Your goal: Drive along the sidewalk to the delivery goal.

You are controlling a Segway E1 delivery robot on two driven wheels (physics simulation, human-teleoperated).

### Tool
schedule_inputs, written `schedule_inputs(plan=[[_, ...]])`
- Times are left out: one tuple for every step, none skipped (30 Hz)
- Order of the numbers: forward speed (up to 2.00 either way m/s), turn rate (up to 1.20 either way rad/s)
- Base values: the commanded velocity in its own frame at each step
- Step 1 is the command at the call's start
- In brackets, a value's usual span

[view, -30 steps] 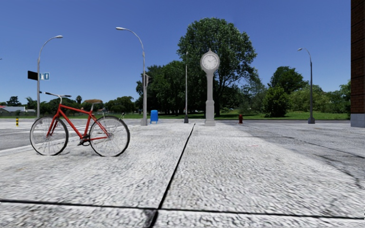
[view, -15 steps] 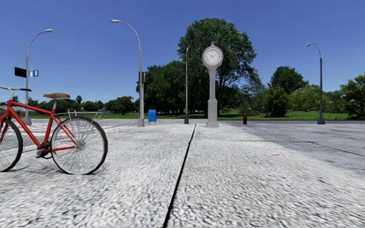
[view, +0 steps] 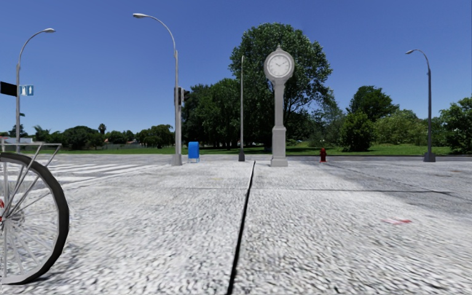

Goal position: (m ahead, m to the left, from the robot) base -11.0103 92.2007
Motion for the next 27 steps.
schedule_inputs(plan=[[2.0, 0.0], [2.0, 0.0], [2.0, 0.0], [2.0, 0.0], [2.0, 0.0], [2.0, 0.0], [2.0, 0.0], [2.0, 0.0], [2.0, 0.0], [2.0, 0.0], [2.0, 0.0], [2.0, 0.0], [2.0, 0.0], [2.0, 0.0], [2.0, 0.0], [2.0, 0.0], [2.0, 0.0], [2.0, 0.0], [2.0, 0.0], [2.0, 0.0], [2.0, 0.0], [2.0, 0.0], [2.0, 0.0], [2.0, 0.0], [2.0, 0.03], [2.0, 0.03], [2.0, 0.1]])
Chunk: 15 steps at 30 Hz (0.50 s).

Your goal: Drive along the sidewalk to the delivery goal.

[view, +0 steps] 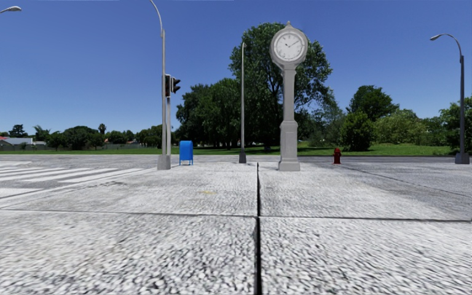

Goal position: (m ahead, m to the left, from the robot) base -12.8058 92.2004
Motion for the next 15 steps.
schedule_inputs(plan=[[2.0, 0.15], [2.0, 0.2], [2.0, 0.2], [2.0, 0.22], [2.0, 0.23], [2.0, 0.23], [2.0, 0.23], [2.0, 0.23], [2.0, 0.25], [2.0, 0.27], [2.0, 0.27], [2.0, 0.28], [2.0, 0.29], [2.0, 0.34], [2.0, 0.34]])
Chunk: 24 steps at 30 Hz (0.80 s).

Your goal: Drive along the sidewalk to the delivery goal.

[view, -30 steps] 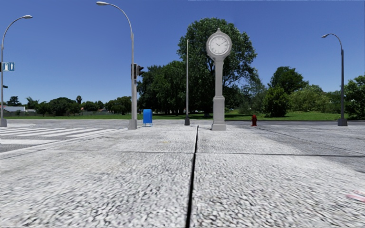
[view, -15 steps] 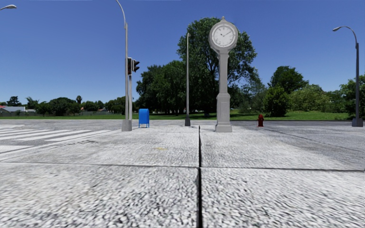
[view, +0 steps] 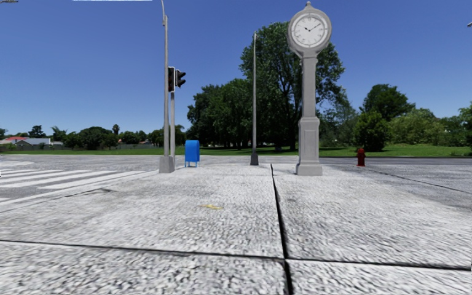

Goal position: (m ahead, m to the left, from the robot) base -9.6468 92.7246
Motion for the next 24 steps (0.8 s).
schedule_inputs(plan=[[2.0, 0.37], [2.0, 0.38], [2.0, 0.38], [2.0, 0.38], [2.0, 0.39], [2.0, 0.43], [2.0, 0.46], [2.0, 0.46], [2.0, 0.46], [2.0, 0.46], [2.0, 0.46], [2.0, 0.46], [2.0, 0.46], [2.0, 0.46], [2.0, 0.46], [2.0, 0.46], [2.0, 0.46], [2.0, 0.46], [2.0, 0.46], [2.0, 0.47], [2.0, 0.48], [2.0, 0.49], [2.0, 0.49], [2.0, 0.49]])
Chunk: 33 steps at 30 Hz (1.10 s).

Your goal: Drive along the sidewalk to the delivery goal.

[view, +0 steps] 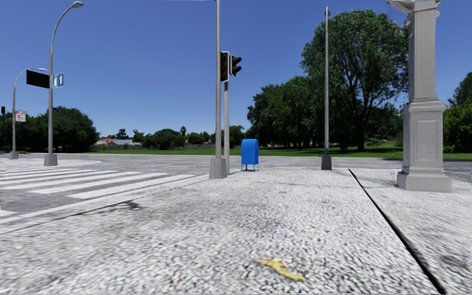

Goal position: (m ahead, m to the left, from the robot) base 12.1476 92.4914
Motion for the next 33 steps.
schedule_inputs(plan=[[2.0, 0.49], [2.0, 0.49], [2.0, 0.49], [2.0, 0.49], [2.0, 0.49], [2.0, 0.49], [2.0, 0.49], [2.0, 0.49], [2.0, 0.49], [2.0, 0.49], [2.0, 0.49], [2.0, 0.49], [2.0, 0.49], [2.0, 0.49], [2.0, 0.49], [2.0, 0.49], [2.0, 0.49], [2.0, 0.49], [2.0, 0.49], [2.0, 0.49], [2.0, 0.49], [2.0, 0.49], [2.0, 0.49], [2.0, 0.49], [2.0, 0.49], [2.0, 0.49], [2.0, 0.48], [2.0, 0.48], [2.0, 0.48], [2.0, 0.47], [2.0, 0.47], [2.0, 0.47], [2.0, 0.47]])
